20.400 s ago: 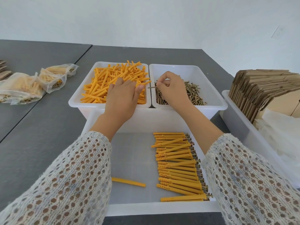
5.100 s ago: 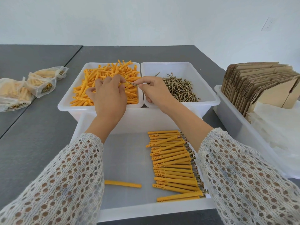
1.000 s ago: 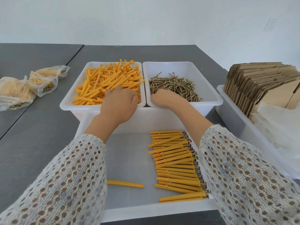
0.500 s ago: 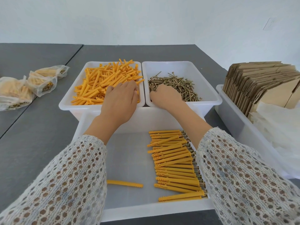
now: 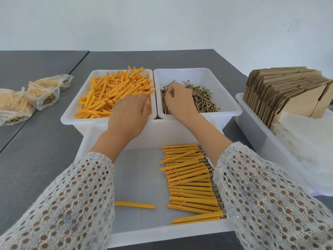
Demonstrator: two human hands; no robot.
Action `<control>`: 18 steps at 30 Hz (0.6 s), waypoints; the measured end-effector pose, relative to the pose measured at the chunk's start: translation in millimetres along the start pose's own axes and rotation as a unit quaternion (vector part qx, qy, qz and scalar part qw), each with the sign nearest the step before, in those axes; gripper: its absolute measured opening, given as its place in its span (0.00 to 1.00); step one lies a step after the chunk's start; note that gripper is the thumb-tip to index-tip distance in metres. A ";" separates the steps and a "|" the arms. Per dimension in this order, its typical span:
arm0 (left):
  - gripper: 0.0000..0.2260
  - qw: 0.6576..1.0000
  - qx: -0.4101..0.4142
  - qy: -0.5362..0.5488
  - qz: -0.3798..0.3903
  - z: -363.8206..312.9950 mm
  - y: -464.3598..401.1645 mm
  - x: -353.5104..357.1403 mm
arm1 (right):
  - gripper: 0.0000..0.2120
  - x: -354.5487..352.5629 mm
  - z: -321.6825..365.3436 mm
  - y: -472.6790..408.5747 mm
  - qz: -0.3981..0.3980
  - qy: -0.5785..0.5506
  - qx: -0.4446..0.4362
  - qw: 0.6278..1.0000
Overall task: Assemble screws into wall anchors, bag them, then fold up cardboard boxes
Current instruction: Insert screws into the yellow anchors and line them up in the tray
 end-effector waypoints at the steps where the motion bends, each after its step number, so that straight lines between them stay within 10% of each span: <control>1: 0.13 1.000 -0.006 0.007 0.005 -0.3 0.3 -0.3 | 0.05 -0.6 0.5 0.2 -0.010 -0.016 -0.003 1.000; 18: 0.14 0.999 -0.017 0.015 0.035 3.6 -1.0 3.7 | 0.11 -1.0 -0.8 -1.5 -0.008 -0.019 -0.006 1.000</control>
Point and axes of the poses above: each hand's wrist, its own y-axis away from the middle knuckle, its own x-axis out of the palm, z = x × y, the point moved 3 cm from there along -y, towards the middle knuckle, and after that the axes turned 4 degrees about -z, right-handed, at the moved point
